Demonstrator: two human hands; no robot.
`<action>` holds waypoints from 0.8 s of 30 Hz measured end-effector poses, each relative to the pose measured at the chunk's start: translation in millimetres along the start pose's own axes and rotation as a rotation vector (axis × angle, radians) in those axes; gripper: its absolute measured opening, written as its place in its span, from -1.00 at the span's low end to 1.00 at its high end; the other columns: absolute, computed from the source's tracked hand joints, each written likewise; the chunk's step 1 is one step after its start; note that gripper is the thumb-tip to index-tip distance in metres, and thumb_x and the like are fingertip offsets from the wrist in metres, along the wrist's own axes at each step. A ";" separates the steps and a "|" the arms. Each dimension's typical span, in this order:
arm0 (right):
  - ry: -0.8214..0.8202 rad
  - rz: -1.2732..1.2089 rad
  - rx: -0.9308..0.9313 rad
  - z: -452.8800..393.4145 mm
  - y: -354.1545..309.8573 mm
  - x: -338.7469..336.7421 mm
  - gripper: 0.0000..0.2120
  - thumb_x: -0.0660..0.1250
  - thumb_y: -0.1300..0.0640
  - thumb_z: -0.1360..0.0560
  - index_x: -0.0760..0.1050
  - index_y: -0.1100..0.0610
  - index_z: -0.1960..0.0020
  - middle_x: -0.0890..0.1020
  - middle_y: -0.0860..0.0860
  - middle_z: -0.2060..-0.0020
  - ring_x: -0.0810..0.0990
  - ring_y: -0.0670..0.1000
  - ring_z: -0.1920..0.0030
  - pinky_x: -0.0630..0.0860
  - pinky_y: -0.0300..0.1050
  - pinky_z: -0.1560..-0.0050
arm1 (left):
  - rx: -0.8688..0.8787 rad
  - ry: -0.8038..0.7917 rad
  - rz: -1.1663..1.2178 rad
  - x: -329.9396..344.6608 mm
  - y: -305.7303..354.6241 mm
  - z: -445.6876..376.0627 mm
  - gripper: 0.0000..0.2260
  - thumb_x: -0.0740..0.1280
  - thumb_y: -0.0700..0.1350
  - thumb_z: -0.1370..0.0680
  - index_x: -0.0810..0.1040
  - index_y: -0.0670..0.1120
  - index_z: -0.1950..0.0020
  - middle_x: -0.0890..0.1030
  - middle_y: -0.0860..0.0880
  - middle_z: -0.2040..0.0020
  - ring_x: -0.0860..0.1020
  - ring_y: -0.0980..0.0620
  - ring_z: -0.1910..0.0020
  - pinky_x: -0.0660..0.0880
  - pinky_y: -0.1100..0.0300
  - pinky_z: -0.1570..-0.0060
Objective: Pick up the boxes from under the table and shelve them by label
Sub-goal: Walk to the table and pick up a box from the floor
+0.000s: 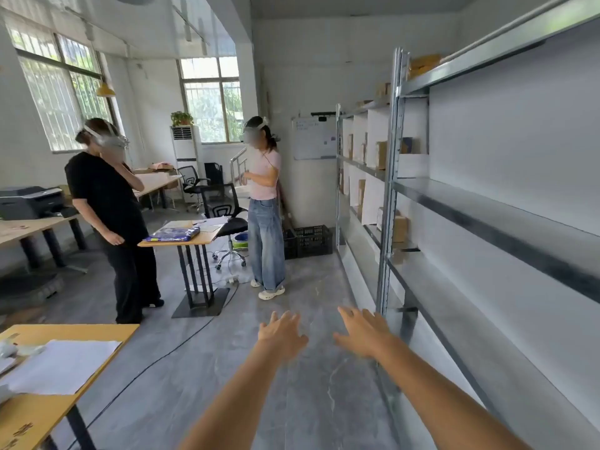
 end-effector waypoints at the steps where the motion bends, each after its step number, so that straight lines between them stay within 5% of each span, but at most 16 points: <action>1: -0.003 0.008 0.003 -14.9 -1.4 -0.5 -0.33 0.06 -0.19 -0.56 -0.03 0.09 -0.55 0.20 0.13 -0.51 0.26 0.20 -0.45 0.18 0.14 -0.43 | -0.006 0.002 0.005 -1.5 -8.3 -13.5 -0.50 0.10 0.06 -0.58 0.17 -0.04 -0.50 0.24 -0.05 -0.50 0.13 -0.15 -0.51 0.20 -0.13 -0.40; 10: -0.048 0.062 -0.049 -135.3 -16.3 1.2 -0.35 0.04 -0.13 -0.59 -0.11 0.07 -0.56 0.01 0.14 -0.56 -0.03 0.16 -0.56 -0.03 0.16 -0.52 | -0.029 -0.006 0.010 -4.4 -47.7 -122.3 -0.51 0.11 0.03 -0.58 0.16 -0.03 -0.51 0.14 -0.05 -0.56 -0.04 -0.16 -0.56 0.11 -0.17 -0.44; 24: -0.094 0.053 -0.130 -380.2 -3.1 -7.4 -0.36 0.06 -0.15 -0.58 -0.02 0.10 -0.55 0.08 0.13 -0.55 0.13 0.18 -0.52 0.11 0.17 -0.48 | -0.136 0.000 -0.006 -27.7 -98.0 -331.8 -0.49 0.12 0.06 -0.57 0.17 -0.06 -0.49 0.18 -0.05 -0.53 0.04 -0.14 -0.54 0.16 -0.15 -0.43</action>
Point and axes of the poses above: each hand's wrist, its own z-axis away from the middle knuckle, its own x-axis out of the palm, y = z × x, the point moved 3 cm from there along -z, towards the middle knuckle
